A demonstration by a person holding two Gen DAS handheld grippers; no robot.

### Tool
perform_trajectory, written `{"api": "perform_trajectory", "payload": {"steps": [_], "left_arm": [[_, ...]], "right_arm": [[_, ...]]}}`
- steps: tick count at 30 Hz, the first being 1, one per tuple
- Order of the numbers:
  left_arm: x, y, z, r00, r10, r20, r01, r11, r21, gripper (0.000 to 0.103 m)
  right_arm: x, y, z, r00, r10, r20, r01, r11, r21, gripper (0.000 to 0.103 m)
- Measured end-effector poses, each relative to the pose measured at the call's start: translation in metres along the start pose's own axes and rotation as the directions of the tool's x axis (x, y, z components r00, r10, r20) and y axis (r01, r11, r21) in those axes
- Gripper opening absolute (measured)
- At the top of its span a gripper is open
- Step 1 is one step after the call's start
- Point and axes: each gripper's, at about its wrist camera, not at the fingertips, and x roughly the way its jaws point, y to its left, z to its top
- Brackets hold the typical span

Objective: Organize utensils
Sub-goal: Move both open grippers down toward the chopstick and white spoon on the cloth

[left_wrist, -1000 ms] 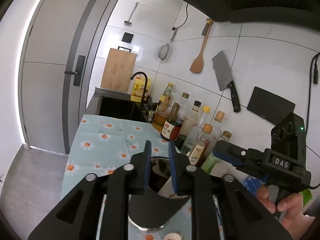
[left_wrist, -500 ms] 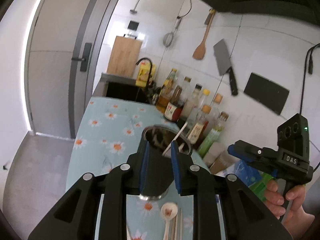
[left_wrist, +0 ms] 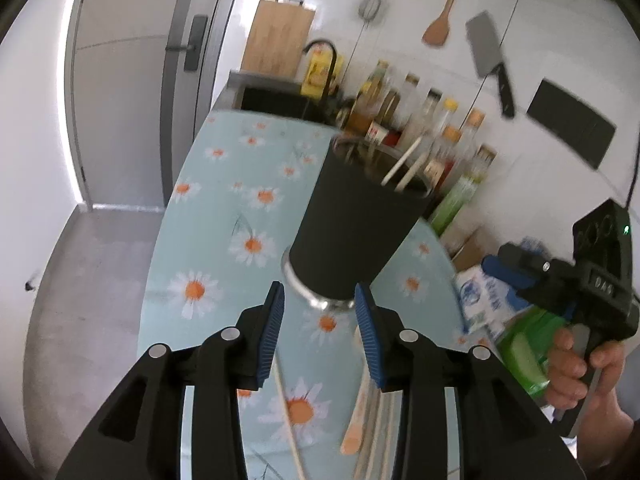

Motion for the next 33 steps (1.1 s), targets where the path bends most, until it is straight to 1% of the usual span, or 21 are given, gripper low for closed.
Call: {"api": "perform_trajectory", "payload": {"steps": [5,8,9,11,13,18,20,22,23,25,26,27,28,29,30,33], "left_arm": [[0.017,0.003,-0.011,0.995,0.021,-0.095,-0.022,1.0,-0.001,0.035],[0.031,0.002,-0.02,0.984,0.03,-0.178,-0.03,1.0,0.005,0.035],[0.036,0.001,-0.023,0.978,0.021,-0.209,-0.02,1.0,0.004,0.035],[0.046,0.0,-0.031,0.965,0.039,-0.258,-0.036,0.999,0.017,0.035],[0.056,-0.001,-0.038,0.949,0.05,-0.31,-0.045,0.999,0.025,0.035],[0.073,0.003,-0.045,0.906,0.115,-0.407,-0.105,0.993,0.046,0.035],[0.079,0.005,-0.046,0.891,0.124,-0.436,-0.118,0.992,0.04,0.035],[0.085,0.007,-0.046,0.872,0.151,-0.466,-0.147,0.988,0.046,0.035],[0.086,0.007,-0.045,0.868,0.149,-0.475,-0.147,0.988,0.042,0.035],[0.091,0.009,-0.045,0.849,0.163,-0.502,-0.166,0.985,0.039,0.035],[0.093,0.01,-0.043,0.843,0.165,-0.512,-0.171,0.985,0.036,0.035],[0.095,0.011,-0.041,0.835,0.172,-0.523,-0.183,0.983,0.032,0.035],[0.098,0.012,-0.039,0.826,0.193,-0.53,-0.207,0.978,0.034,0.035],[0.1,0.012,-0.037,0.819,0.198,-0.539,-0.214,0.976,0.033,0.033],[0.104,0.012,-0.036,0.808,0.187,-0.558,-0.208,0.978,0.026,0.033],[0.113,0.006,-0.031,0.779,0.21,-0.591,-0.214,0.975,0.064,0.033]], "right_arm": [[0.009,-0.012,-0.007,0.999,0.008,-0.031,-0.007,0.999,0.032,0.049],[0.016,-0.023,-0.013,0.998,0.017,-0.06,-0.014,0.998,0.059,0.049],[0.019,-0.026,-0.016,0.997,0.015,-0.072,-0.01,0.998,0.065,0.049],[0.024,-0.033,-0.022,0.995,0.006,-0.095,0.001,0.997,0.078,0.049],[0.028,-0.04,-0.028,0.994,0.01,-0.112,0.001,0.995,0.096,0.049],[0.032,-0.049,-0.035,0.992,0.025,-0.127,-0.01,0.993,0.122,0.049],[0.032,-0.051,-0.036,0.991,0.032,-0.128,-0.015,0.992,0.125,0.049],[0.033,-0.052,-0.037,0.991,0.038,-0.127,-0.022,0.992,0.127,0.049],[0.033,-0.053,-0.038,0.991,0.042,-0.125,-0.026,0.991,0.128,0.049],[0.033,-0.054,-0.038,0.992,0.05,-0.119,-0.034,0.991,0.133,0.049],[0.032,-0.055,-0.038,0.992,0.052,-0.117,-0.036,0.99,0.135,0.049],[0.032,-0.056,-0.038,0.992,0.055,-0.114,-0.039,0.99,0.137,0.049],[0.032,-0.057,-0.037,0.992,0.059,-0.109,-0.043,0.989,0.139,0.049],[0.031,-0.057,-0.037,0.992,0.061,-0.107,-0.045,0.989,0.14,0.049],[0.03,-0.058,-0.036,0.993,0.061,-0.105,-0.046,0.989,0.142,0.049],[0.032,-0.063,-0.034,0.993,0.053,-0.103,-0.038,0.989,0.142,0.049]]}}
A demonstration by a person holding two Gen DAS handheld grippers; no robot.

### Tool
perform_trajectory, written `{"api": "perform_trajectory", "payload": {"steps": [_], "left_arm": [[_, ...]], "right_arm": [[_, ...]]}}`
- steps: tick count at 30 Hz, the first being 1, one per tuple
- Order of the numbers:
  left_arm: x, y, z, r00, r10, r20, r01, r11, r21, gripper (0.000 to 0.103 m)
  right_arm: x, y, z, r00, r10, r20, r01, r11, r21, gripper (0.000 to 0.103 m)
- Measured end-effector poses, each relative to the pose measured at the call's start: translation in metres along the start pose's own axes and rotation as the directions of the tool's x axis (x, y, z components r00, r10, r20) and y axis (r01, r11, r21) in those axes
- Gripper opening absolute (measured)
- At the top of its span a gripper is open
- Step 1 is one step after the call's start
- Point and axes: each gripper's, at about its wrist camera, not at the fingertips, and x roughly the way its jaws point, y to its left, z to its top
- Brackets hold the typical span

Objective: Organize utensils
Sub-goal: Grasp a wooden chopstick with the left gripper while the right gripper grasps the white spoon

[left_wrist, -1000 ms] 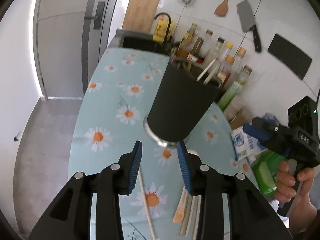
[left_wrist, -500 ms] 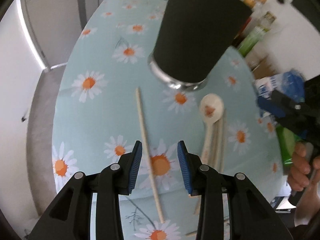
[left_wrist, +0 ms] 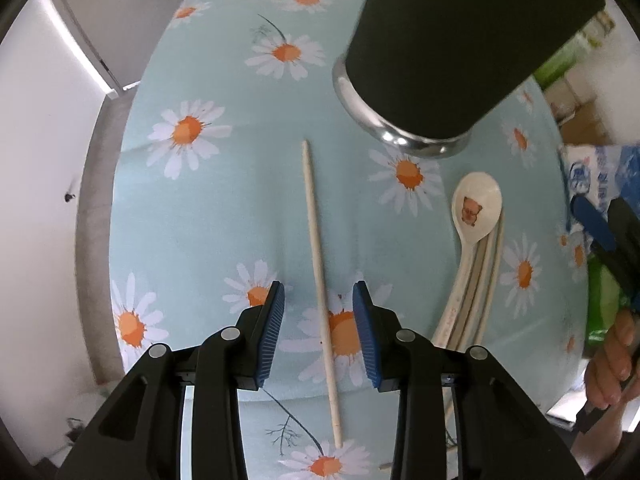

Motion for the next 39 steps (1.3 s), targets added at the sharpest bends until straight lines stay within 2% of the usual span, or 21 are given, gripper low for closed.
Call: {"api": "perform_trajectory", "payload": {"steps": [3,7,12,17,19,23,33,36,39], "left_arm": [[0.003,-0.01,0.006,0.998,0.05,-0.033,-0.049,0.998,0.031,0.031],[0.004,-0.011,0.011,0.995,0.088,-0.049,-0.087,0.996,0.017,0.016],[0.004,-0.002,0.01,0.997,0.067,-0.037,-0.068,0.998,-0.007,0.004],[0.005,0.012,0.008,1.0,0.018,-0.01,-0.018,0.999,-0.031,0.004],[0.005,0.019,0.007,1.0,-0.014,0.001,0.014,0.998,-0.06,0.004],[0.006,0.024,0.004,0.998,-0.055,0.019,0.057,0.995,-0.085,0.003],[0.003,0.028,-0.012,0.993,-0.099,0.063,0.106,0.989,-0.106,0.003],[0.001,0.028,-0.015,0.992,-0.11,0.069,0.117,0.987,-0.111,0.003],[0.0,0.03,-0.016,0.99,-0.12,0.073,0.128,0.985,-0.114,0.003]], "right_arm": [[0.004,-0.002,0.003,1.0,-0.014,-0.006,0.014,1.0,-0.005,0.048],[0.023,-0.005,0.008,0.997,-0.034,-0.062,0.033,0.999,-0.014,0.046],[0.047,-0.004,0.012,0.988,-0.075,-0.134,0.071,0.997,-0.034,0.043],[0.062,-0.003,0.016,0.981,-0.101,-0.168,0.093,0.994,-0.055,0.04],[0.068,-0.002,0.017,0.975,-0.121,-0.185,0.11,0.991,-0.07,0.034],[0.074,-0.004,0.016,0.969,-0.142,-0.201,0.128,0.988,-0.081,0.031],[0.093,0.005,0.017,0.955,-0.196,-0.224,0.166,0.975,-0.148,0.015],[0.099,0.008,0.016,0.945,-0.23,-0.232,0.191,0.965,-0.179,0.007],[0.102,0.01,0.013,0.941,-0.249,-0.229,0.204,0.958,-0.202,0.006]]}}
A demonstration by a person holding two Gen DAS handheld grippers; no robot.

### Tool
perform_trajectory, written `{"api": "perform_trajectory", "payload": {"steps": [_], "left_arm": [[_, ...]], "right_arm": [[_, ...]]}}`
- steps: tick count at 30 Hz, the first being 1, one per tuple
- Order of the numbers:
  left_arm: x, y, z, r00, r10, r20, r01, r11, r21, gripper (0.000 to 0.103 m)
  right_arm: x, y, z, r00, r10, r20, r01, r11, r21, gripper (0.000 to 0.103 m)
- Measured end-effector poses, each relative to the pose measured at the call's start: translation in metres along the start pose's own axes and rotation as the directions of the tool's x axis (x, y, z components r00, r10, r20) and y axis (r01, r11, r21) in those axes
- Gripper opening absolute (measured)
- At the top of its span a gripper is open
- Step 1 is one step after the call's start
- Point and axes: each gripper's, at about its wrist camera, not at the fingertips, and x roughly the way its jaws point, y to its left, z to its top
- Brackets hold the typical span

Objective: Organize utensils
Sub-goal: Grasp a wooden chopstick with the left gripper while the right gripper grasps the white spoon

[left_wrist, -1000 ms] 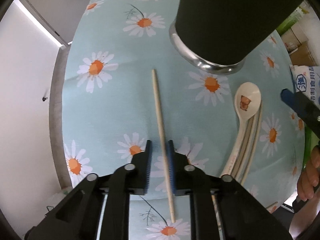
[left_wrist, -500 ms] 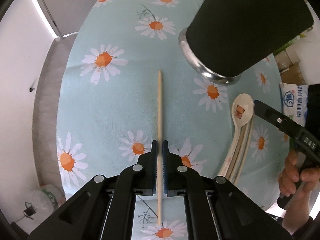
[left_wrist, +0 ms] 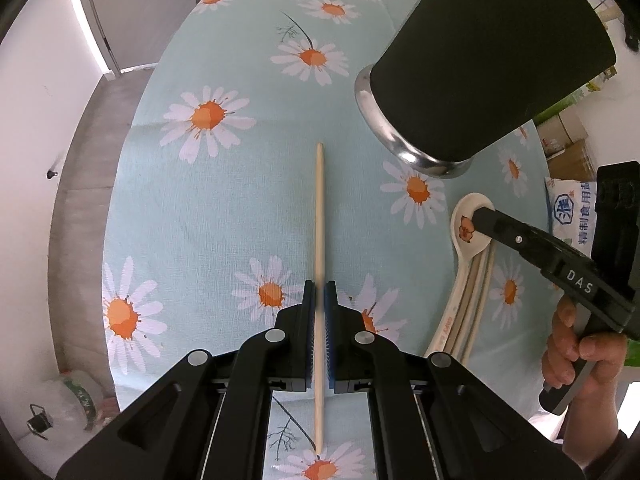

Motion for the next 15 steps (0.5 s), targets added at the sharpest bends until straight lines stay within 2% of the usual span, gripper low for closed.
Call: {"api": "perform_trajectory", "payload": {"steps": [7,15], "left_arm": [[-0.005,0.006,0.0,0.999,-0.03,0.012,0.031,0.999,-0.016,0.003],[-0.029,0.017,-0.001,0.992,-0.092,0.081,0.093,0.996,-0.01,0.003]], "right_arm": [[-0.017,0.012,-0.002,0.999,0.002,0.037,-0.001,1.0,-0.031,0.006],[-0.055,0.031,0.001,0.993,-0.023,0.113,0.031,0.997,-0.071,0.006]]}}
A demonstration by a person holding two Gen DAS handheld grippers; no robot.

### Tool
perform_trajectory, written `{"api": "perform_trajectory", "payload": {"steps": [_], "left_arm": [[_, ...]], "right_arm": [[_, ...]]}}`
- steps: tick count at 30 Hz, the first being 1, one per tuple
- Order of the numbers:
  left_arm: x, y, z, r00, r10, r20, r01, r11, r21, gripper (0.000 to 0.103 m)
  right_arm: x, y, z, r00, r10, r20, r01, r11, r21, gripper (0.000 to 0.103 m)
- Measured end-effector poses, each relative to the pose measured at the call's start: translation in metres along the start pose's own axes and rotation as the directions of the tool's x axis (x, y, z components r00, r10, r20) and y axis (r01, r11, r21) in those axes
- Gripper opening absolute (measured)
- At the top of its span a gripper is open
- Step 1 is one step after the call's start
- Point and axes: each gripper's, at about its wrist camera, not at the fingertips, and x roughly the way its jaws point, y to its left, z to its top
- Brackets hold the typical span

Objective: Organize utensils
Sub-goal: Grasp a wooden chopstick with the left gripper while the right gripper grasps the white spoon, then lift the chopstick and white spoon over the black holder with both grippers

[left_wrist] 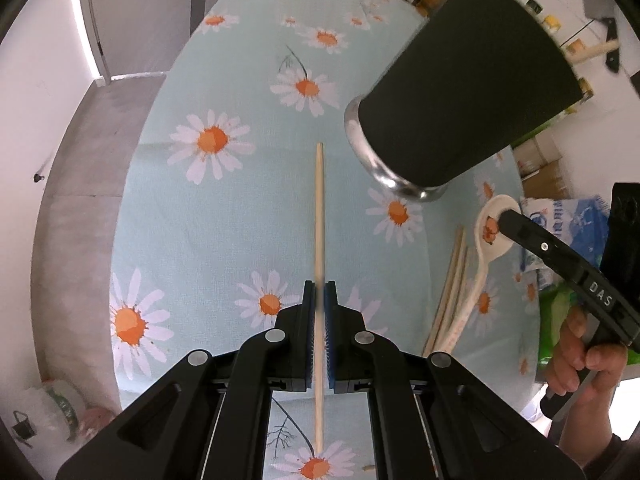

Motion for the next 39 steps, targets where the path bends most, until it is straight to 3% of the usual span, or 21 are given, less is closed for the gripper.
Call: {"api": "perform_trajectory", "payload": {"steps": [9,16,28,39], "left_arm": [[-0.042,0.006,0.003,0.982,-0.124,0.14,0.118,0.992,0.049,0.003],[-0.085,-0.001,0.019,0.927,-0.255,0.276,0.219,0.963,0.154,0.003],[-0.131,-0.036,0.05,0.829,-0.406,0.384,0.27,0.893,0.36,0.003],[-0.154,-0.063,0.079,0.77,-0.472,0.43,0.268,0.851,0.452,0.003]], "right_arm": [[-0.044,0.028,0.001,0.992,-0.088,0.094,0.092,0.995,-0.039,0.006],[-0.074,0.043,0.006,0.969,-0.176,0.172,0.184,0.982,-0.031,0.006],[-0.123,0.078,0.037,0.897,-0.274,0.348,0.322,0.943,-0.088,0.006],[-0.15,0.098,0.078,0.858,-0.282,0.429,0.352,0.932,-0.092,0.006]]}}
